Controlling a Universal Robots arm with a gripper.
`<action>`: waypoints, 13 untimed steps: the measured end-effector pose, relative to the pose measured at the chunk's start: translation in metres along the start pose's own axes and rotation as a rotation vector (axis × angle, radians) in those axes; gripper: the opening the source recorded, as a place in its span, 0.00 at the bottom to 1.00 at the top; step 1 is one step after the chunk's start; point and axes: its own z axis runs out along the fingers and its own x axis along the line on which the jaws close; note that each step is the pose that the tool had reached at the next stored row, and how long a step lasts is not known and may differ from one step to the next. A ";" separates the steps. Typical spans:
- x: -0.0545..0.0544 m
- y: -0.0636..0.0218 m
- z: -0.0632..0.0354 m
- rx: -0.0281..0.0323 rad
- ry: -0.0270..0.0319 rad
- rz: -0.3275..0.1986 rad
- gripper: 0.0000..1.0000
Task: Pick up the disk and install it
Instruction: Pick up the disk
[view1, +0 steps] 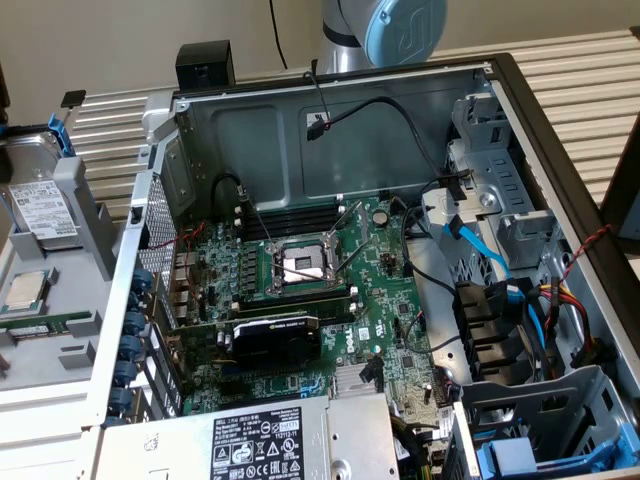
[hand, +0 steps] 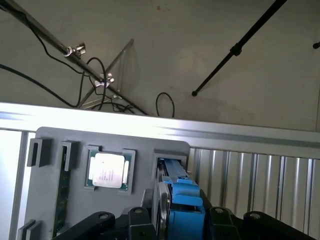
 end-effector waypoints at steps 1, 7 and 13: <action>0.000 0.0000 0.0000 0.0001 0.0000 0.000 0.45; -0.001 -0.0006 0.0000 0.0000 0.0001 0.001 0.45; -0.001 -0.0012 0.0000 -0.0007 -0.0013 0.025 0.45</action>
